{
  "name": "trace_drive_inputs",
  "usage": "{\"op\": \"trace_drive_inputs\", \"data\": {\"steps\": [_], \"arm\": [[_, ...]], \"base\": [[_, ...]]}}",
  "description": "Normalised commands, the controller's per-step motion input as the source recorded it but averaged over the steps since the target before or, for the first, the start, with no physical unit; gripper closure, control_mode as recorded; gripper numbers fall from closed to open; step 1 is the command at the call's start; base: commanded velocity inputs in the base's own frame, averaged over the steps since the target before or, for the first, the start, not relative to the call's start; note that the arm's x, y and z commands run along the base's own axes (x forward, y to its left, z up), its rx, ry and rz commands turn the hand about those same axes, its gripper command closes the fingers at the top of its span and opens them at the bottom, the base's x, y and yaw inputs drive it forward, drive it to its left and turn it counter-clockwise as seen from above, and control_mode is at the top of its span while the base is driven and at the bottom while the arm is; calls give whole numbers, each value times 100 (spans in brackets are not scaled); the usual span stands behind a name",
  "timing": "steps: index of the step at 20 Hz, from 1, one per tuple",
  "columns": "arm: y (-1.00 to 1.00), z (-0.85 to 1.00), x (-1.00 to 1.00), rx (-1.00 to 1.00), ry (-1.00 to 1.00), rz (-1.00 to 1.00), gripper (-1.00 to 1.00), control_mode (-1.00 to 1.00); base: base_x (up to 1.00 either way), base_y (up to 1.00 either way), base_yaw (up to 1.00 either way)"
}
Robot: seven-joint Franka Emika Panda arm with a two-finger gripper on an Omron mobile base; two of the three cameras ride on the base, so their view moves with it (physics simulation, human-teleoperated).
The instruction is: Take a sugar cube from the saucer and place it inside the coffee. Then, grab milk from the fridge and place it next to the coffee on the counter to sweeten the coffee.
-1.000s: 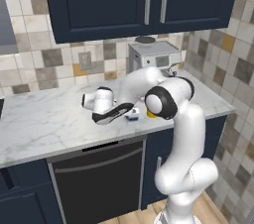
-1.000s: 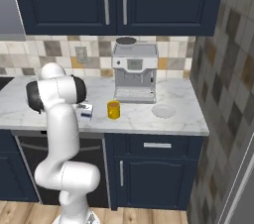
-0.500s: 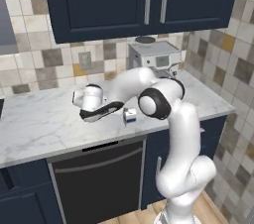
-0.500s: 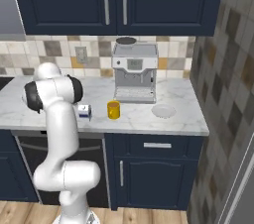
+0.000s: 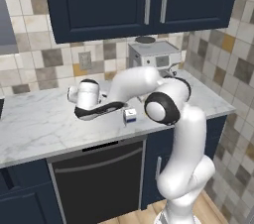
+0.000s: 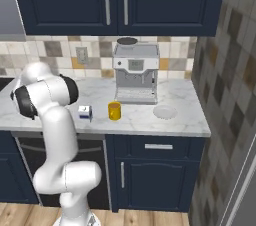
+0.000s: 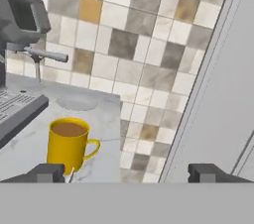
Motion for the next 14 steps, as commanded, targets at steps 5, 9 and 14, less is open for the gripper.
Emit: {"op": "trace_drive_inputs", "data": {"steps": [5, 9, 14], "arm": [[-40, 5, -100, 19, -56, 0, -100, -100], [-33, 0, -100, 23, -63, 0, -100, -100], [-38, 0, -100, 21, -64, 0, -100, -100]], "base": [[0, 0, 0], [0, 0, 0], [0, 0, 0]]}}
